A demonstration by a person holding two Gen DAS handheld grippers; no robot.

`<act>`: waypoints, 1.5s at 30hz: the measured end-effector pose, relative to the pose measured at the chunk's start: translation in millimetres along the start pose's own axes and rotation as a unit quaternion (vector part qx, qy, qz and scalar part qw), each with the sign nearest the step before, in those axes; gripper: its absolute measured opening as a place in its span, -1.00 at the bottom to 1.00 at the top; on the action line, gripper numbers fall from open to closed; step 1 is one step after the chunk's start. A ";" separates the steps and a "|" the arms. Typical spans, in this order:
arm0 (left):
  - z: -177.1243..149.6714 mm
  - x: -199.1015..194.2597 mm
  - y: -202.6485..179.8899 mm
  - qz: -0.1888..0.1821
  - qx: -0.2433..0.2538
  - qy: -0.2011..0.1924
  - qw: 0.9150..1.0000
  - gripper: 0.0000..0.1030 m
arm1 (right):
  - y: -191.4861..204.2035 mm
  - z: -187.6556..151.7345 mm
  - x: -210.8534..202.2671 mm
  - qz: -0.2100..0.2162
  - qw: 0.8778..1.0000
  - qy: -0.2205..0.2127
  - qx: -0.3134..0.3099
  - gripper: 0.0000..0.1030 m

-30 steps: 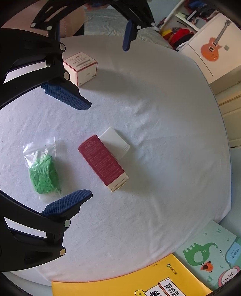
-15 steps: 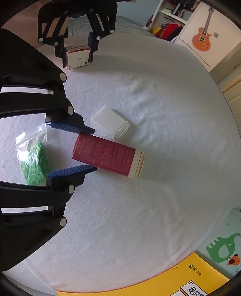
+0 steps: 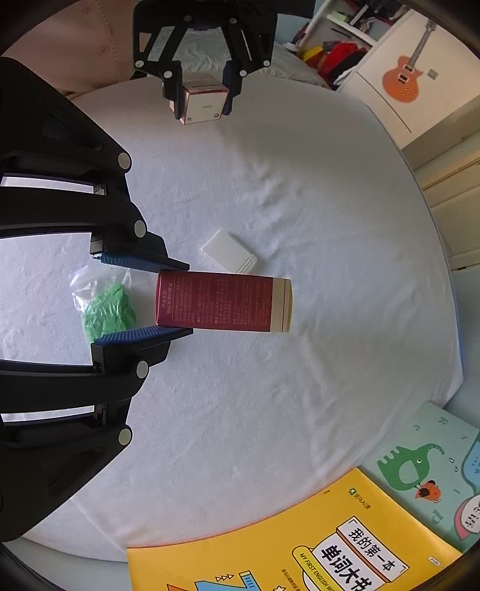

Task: Collect trash
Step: 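Carry the cream box with the left tool while the right tool carries the red box to the bin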

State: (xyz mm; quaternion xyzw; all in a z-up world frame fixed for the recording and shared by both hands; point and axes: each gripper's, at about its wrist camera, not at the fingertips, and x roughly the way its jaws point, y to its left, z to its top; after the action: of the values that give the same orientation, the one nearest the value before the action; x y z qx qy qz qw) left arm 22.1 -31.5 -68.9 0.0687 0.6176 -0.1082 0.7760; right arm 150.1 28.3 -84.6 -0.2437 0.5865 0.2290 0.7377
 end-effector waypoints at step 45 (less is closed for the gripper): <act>-238.3 -96.9 189.6 0.087 -0.184 -0.046 0.978 -0.22 | 343.1 131.4 22.5 0.089 0.963 -0.020 -0.255 -0.45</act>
State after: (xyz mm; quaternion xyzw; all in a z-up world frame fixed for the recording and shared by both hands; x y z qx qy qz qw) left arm -175.5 217.1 -34.1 -0.0268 0.5823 0.0724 0.8093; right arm 39.9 378.5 -112.3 -0.3659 0.5128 0.4405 0.6396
